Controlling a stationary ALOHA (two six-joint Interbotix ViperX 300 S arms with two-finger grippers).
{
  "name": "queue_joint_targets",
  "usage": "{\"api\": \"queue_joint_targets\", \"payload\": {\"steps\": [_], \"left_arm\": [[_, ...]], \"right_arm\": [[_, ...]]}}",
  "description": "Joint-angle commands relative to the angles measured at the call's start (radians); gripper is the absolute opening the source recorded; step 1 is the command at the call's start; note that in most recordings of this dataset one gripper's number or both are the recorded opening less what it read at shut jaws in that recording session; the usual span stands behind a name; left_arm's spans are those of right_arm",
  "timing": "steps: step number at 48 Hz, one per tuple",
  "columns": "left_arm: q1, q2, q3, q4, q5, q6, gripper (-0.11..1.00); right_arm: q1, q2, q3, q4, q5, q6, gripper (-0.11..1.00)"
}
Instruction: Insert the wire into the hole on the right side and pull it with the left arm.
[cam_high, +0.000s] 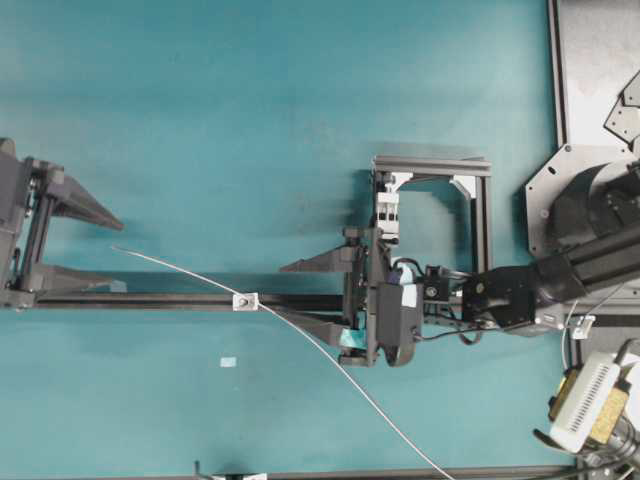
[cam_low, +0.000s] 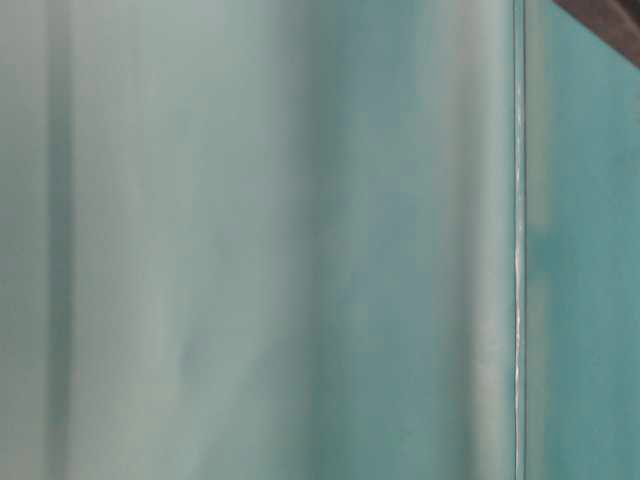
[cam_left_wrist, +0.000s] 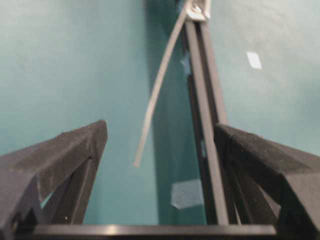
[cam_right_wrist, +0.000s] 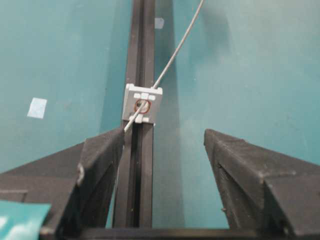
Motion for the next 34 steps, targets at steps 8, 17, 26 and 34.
{"api": "queue_joint_targets", "payload": {"steps": [8, 17, 26, 34], "left_arm": [[0.044, -0.037, -0.006, 0.002, -0.003, 0.029, 0.82], [0.049, -0.046, -0.008, 0.003, -0.003, 0.044, 0.82], [0.060, -0.048, -0.012, 0.006, -0.003, 0.046, 0.82], [0.072, -0.048, -0.015, 0.008, -0.003, 0.055, 0.82]], "right_arm": [[-0.023, -0.092, 0.029, -0.002, -0.006, -0.008, 0.74], [-0.043, -0.130, 0.052, -0.002, -0.006, -0.012, 0.74], [-0.063, -0.144, 0.064, -0.002, -0.005, -0.012, 0.74], [-0.077, -0.144, 0.064, -0.002, -0.003, -0.014, 0.74]]}}
